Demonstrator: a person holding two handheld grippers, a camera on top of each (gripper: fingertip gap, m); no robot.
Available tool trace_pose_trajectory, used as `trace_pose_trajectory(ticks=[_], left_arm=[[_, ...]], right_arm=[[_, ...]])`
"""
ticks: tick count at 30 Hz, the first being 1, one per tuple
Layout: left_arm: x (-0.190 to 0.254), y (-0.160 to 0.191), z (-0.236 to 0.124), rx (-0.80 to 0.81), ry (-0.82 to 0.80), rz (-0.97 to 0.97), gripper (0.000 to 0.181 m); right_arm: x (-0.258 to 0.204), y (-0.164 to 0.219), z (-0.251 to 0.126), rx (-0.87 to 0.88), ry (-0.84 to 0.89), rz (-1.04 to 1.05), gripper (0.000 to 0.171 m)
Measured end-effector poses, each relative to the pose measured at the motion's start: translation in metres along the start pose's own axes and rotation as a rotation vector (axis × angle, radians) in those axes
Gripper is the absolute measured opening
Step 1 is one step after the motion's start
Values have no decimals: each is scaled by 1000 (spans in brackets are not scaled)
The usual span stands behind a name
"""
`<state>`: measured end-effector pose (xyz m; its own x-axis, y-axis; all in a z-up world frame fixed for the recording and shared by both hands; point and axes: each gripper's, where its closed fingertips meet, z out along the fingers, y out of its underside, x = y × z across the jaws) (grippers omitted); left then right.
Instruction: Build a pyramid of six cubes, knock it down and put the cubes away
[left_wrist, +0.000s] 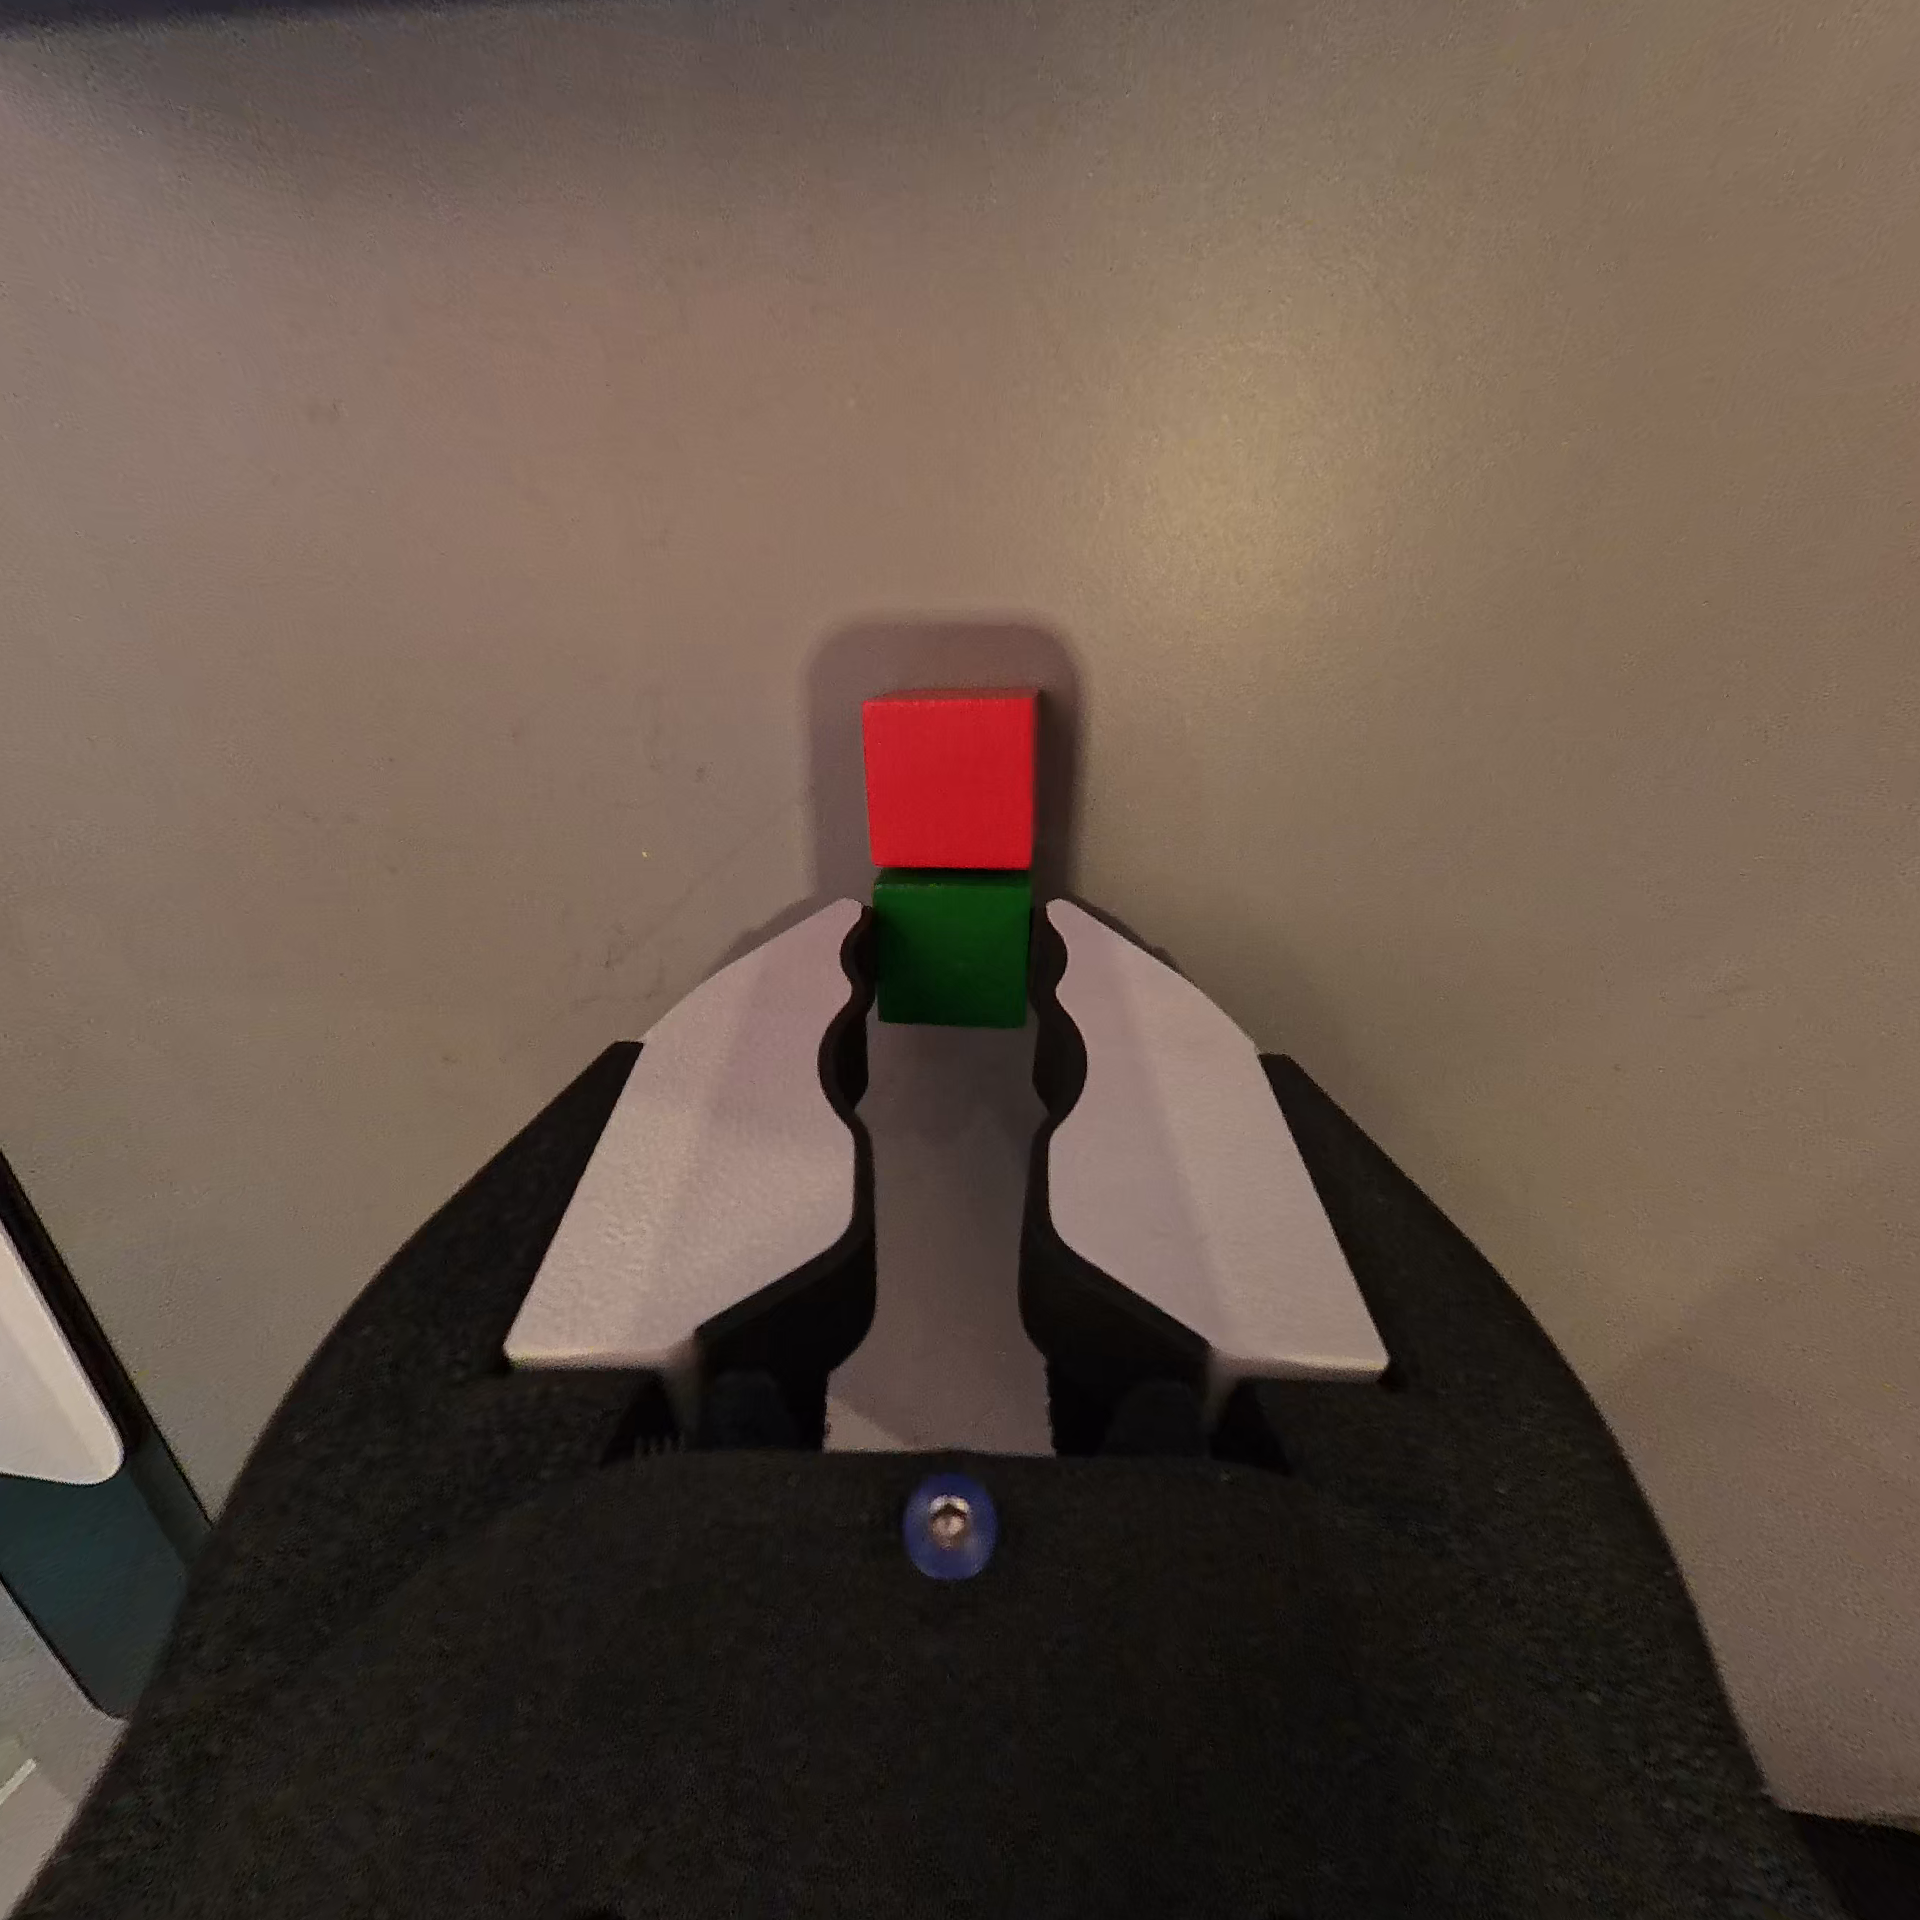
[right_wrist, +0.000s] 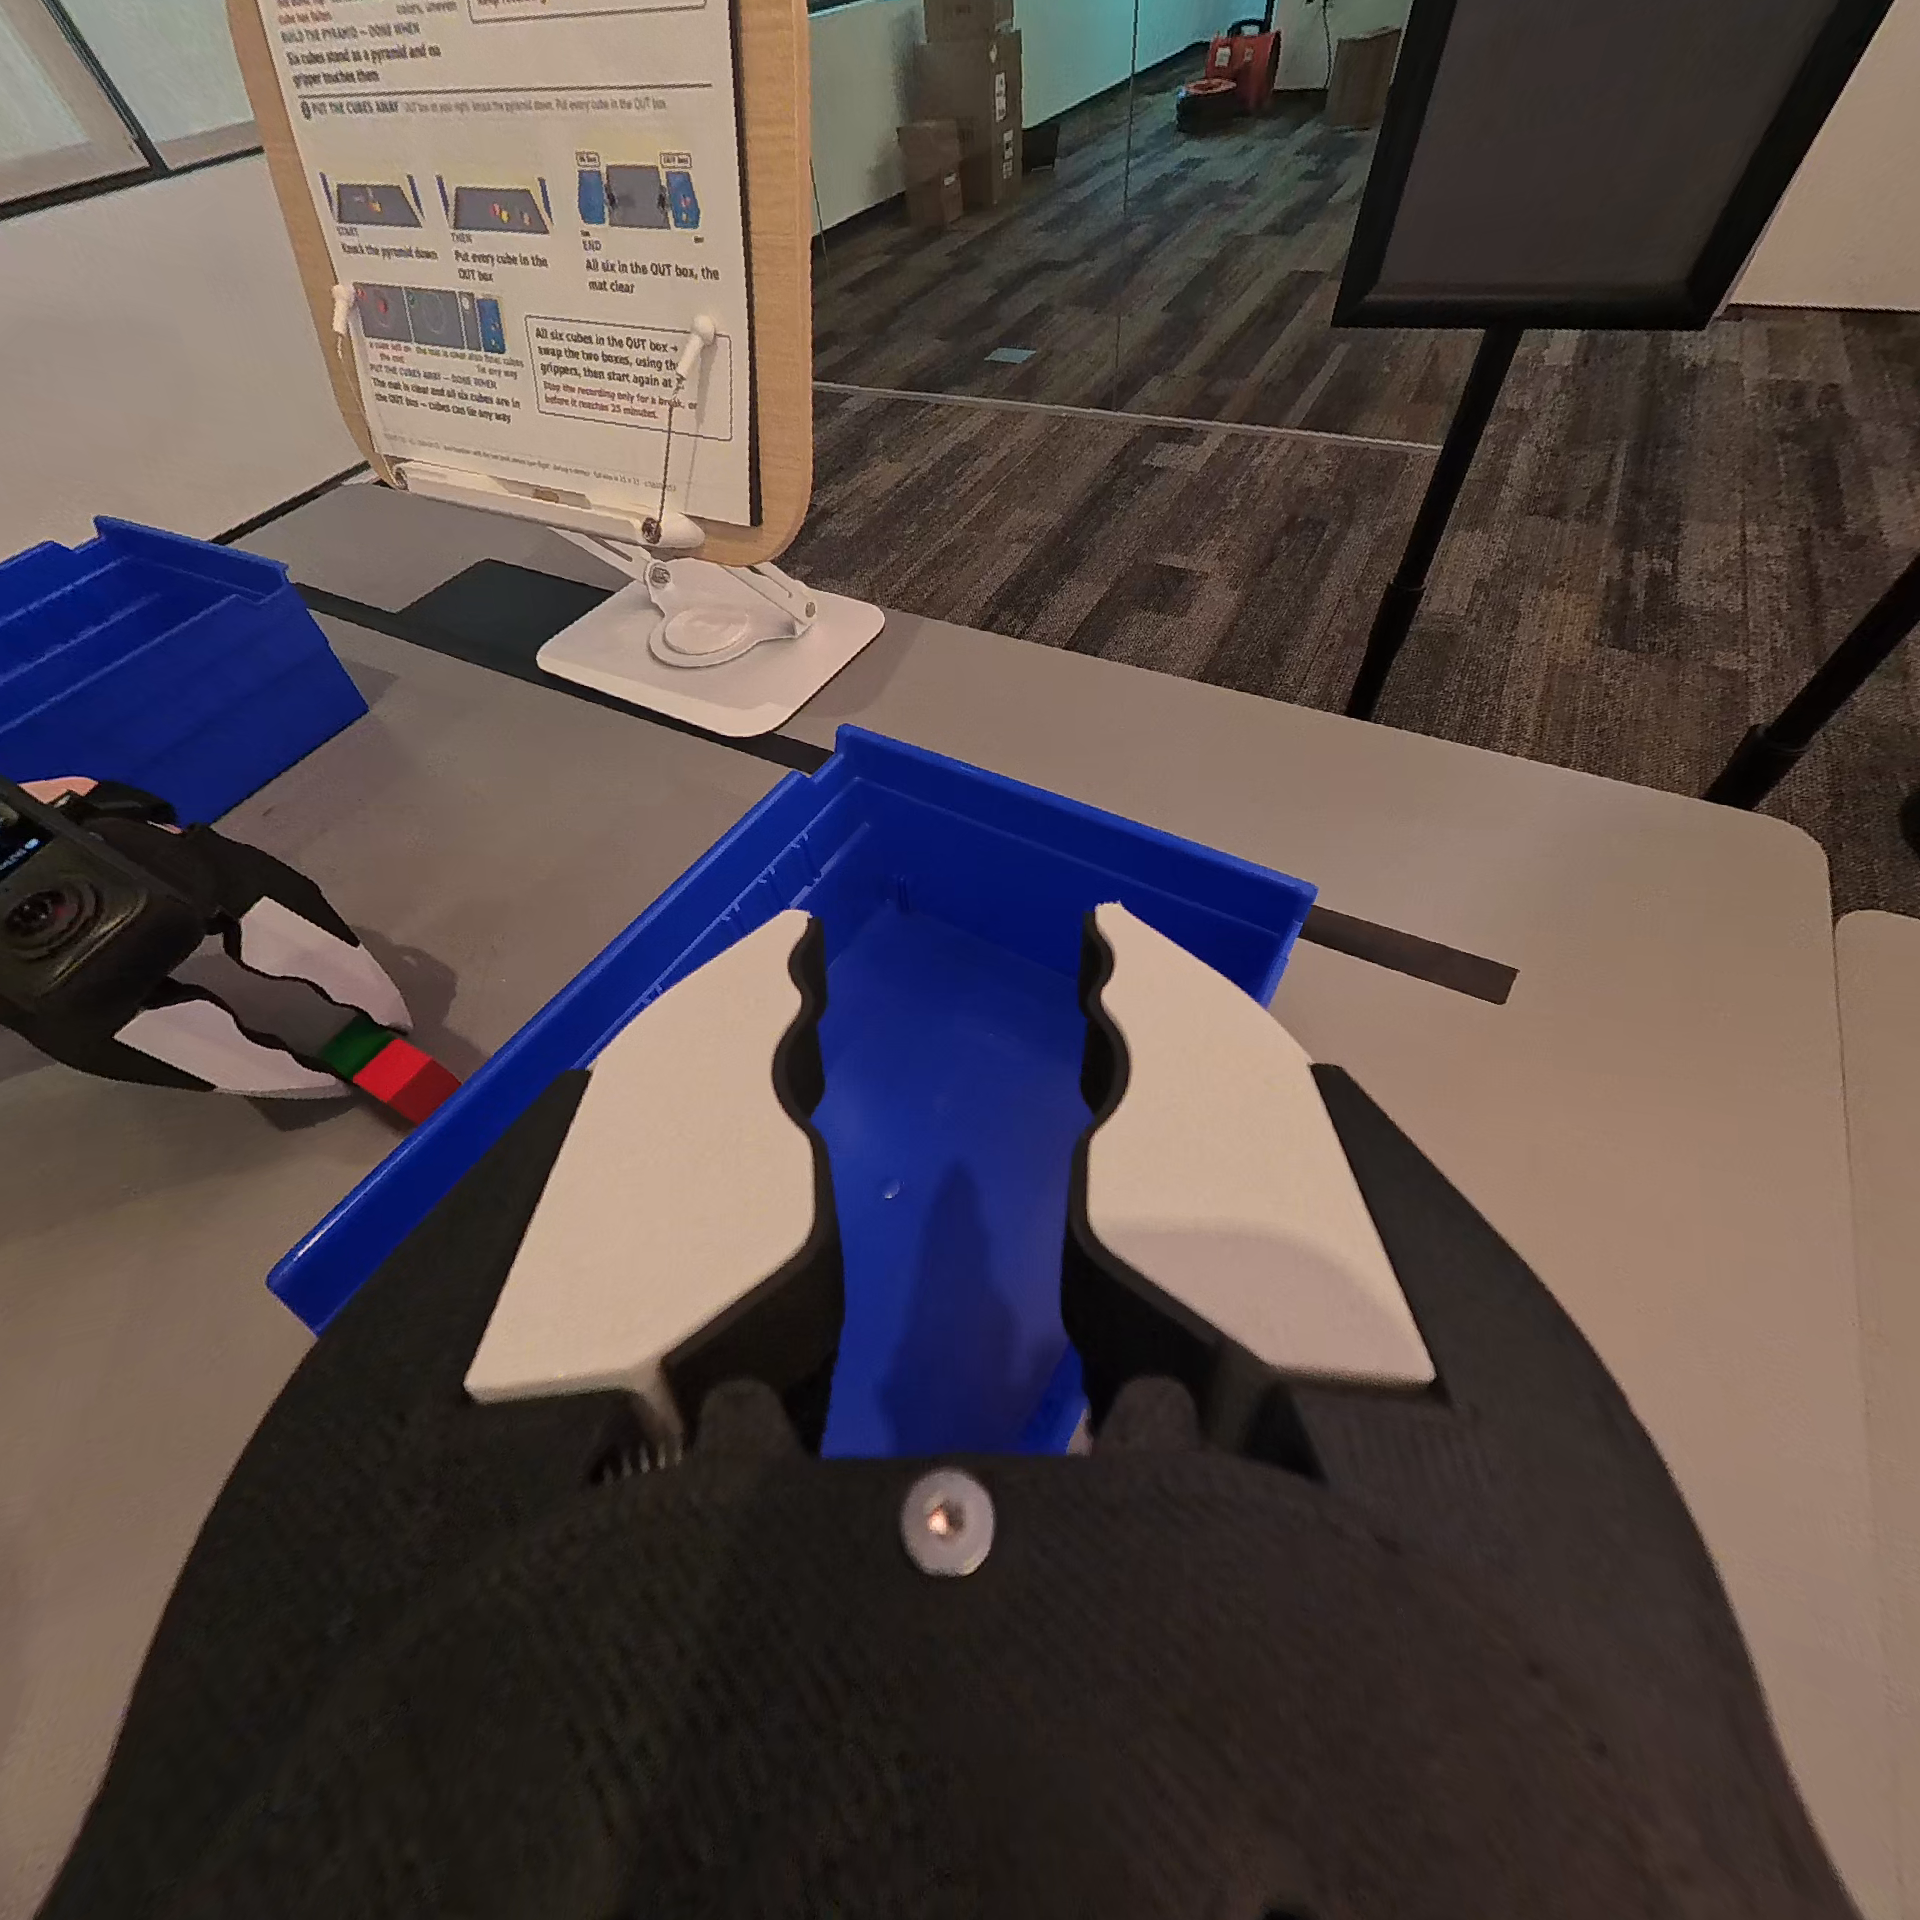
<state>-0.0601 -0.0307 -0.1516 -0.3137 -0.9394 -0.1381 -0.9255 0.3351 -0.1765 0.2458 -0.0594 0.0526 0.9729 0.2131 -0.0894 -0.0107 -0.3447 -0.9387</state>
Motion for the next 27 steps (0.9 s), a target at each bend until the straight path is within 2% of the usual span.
trace_pose_trajectory(ticks=[27], left_arm=[[1, -3, 2, 13, 27, -13, 28]], right_arm=[[3, 9, 6, -41, -3, 9, 50]])
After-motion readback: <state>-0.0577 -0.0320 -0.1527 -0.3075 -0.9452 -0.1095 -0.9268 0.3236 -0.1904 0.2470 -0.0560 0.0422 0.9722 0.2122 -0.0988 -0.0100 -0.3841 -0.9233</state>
